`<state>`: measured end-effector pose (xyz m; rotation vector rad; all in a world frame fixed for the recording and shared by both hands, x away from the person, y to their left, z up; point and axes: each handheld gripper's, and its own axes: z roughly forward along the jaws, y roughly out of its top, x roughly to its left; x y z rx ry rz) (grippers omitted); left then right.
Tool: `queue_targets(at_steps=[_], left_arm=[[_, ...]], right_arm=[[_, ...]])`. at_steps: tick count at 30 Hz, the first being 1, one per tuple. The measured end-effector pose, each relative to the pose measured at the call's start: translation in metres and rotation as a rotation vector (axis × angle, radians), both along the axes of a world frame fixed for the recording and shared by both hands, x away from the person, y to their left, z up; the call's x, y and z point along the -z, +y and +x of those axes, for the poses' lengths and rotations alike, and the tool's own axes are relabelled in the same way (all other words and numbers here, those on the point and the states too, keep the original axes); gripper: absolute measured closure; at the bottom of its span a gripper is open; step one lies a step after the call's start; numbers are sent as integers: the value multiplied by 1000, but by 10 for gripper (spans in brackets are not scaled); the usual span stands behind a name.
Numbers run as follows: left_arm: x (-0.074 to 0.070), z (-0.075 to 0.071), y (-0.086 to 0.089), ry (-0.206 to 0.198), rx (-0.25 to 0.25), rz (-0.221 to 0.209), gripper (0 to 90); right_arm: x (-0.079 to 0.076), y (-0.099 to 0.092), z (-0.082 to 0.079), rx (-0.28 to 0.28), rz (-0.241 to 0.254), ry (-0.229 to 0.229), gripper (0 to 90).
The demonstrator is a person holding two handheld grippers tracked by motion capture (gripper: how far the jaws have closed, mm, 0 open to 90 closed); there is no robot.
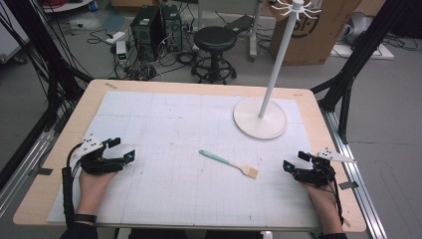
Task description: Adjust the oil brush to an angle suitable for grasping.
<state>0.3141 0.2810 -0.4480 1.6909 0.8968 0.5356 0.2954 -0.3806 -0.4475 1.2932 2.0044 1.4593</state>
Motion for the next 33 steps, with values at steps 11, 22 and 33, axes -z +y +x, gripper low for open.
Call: queue_targets(at_steps=[11,22,33], left_arm=[[0,0,-1,-4,3,8,190],[0,0,0,-1,3,1,190],[0,0,0,-3,5,9,190]], right_arm=[[-8,2,-1,-35,-10,-15,118],[-29,13,2,-114,-38,-39,118],[-34,20,7,-136,-51,-38,119]])
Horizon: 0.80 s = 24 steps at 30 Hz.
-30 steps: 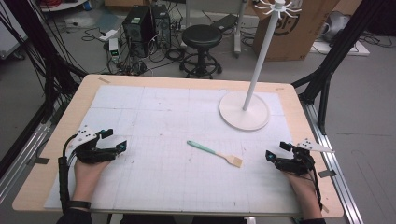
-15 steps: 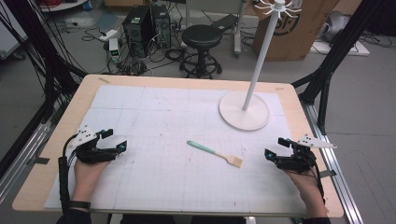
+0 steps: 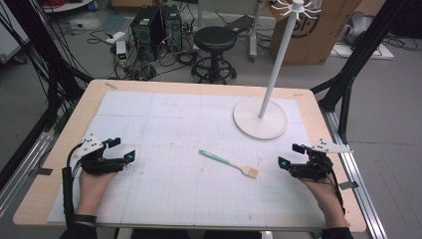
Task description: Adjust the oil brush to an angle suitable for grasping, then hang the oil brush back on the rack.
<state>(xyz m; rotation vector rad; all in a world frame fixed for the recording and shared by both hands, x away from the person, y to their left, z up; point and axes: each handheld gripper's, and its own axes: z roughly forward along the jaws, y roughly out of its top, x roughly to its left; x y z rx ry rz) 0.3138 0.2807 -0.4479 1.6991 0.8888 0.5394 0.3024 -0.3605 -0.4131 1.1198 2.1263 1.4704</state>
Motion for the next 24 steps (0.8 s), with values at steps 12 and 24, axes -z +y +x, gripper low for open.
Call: queue_targets(at_steps=[12,24], left_arm=[[0,0,0,3,-5,-9,191],[0,0,0,2,-6,-8,191]], right_arm=[[-4,9,7,-31,-13,7,118],[-9,22,19,-104,-25,-5,170]])
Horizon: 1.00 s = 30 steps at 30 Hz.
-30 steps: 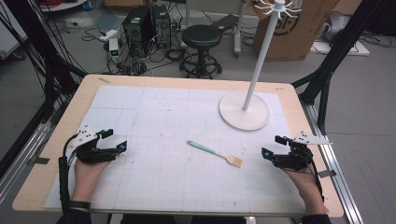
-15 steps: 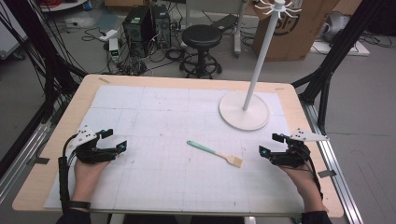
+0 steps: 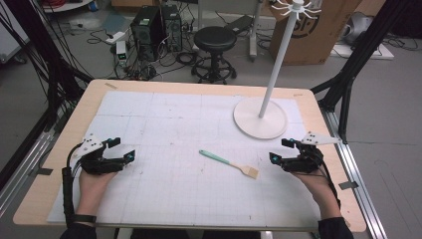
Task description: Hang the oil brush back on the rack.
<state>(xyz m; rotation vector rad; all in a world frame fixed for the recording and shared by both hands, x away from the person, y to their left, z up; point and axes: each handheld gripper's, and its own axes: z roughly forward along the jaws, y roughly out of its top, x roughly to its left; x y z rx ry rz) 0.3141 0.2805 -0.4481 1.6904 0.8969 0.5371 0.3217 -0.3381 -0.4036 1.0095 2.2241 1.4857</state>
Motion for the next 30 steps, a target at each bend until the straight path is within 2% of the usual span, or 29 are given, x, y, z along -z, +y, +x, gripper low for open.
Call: queue_targets(at_steps=[14,22,30], left_arm=[[0,0,0,0,3,-1,192],[0,0,0,0,5,1,193],[0,0,0,0,6,-1,194]], right_arm=[[2,34,15,-104,-49,20,218],[10,59,21,-159,-94,43,242],[18,76,23,-204,-110,70,291]])
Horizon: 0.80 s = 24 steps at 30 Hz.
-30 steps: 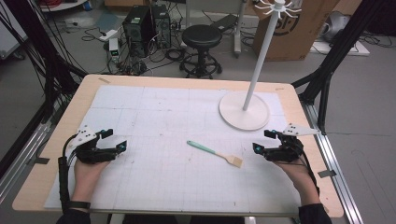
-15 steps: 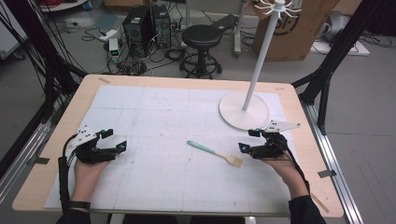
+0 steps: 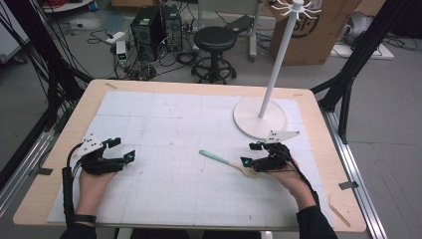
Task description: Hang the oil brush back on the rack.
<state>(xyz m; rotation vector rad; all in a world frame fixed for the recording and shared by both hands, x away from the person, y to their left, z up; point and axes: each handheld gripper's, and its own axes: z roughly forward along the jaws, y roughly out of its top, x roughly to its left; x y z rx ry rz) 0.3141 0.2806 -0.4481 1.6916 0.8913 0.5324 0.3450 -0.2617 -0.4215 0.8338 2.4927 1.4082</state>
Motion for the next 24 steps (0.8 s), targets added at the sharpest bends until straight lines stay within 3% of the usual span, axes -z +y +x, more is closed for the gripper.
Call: queue_targets(at_steps=[10,19,24], left_arm=[[0,0,0,-1,2,4,194],[0,0,0,-3,9,6,197],[0,0,0,-2,8,6,197]], right_arm=[[11,21,3,-39,-63,27,346],[17,30,4,-81,-93,42,460],[20,35,4,-98,-137,55,539]])
